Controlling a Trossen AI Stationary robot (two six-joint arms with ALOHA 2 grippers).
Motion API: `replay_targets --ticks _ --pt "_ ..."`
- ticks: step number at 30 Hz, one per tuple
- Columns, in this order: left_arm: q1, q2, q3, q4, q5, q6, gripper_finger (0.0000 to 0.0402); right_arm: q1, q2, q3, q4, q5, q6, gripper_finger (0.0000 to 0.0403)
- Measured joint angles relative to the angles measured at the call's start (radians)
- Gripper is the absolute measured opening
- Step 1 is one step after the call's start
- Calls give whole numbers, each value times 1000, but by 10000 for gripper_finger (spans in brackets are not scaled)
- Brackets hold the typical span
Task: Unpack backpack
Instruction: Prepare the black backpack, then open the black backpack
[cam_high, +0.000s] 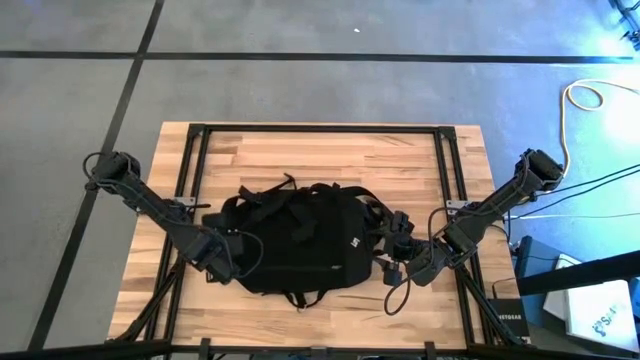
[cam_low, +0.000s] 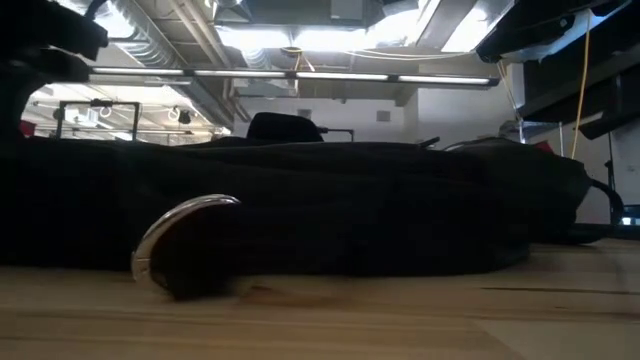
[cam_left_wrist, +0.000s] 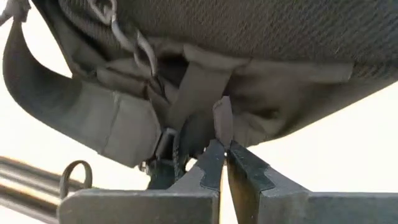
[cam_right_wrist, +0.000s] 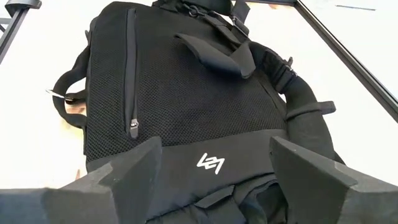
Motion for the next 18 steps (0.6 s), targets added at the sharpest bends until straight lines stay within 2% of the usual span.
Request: replay_targets --ticks 10,18 --pt "-63 0 -1 -67 185 -5 1 0 0 0 -1 0 0 280" --pt "-73 0 -1 48 200 -35 3 0 0 0 -1 0 1 280"
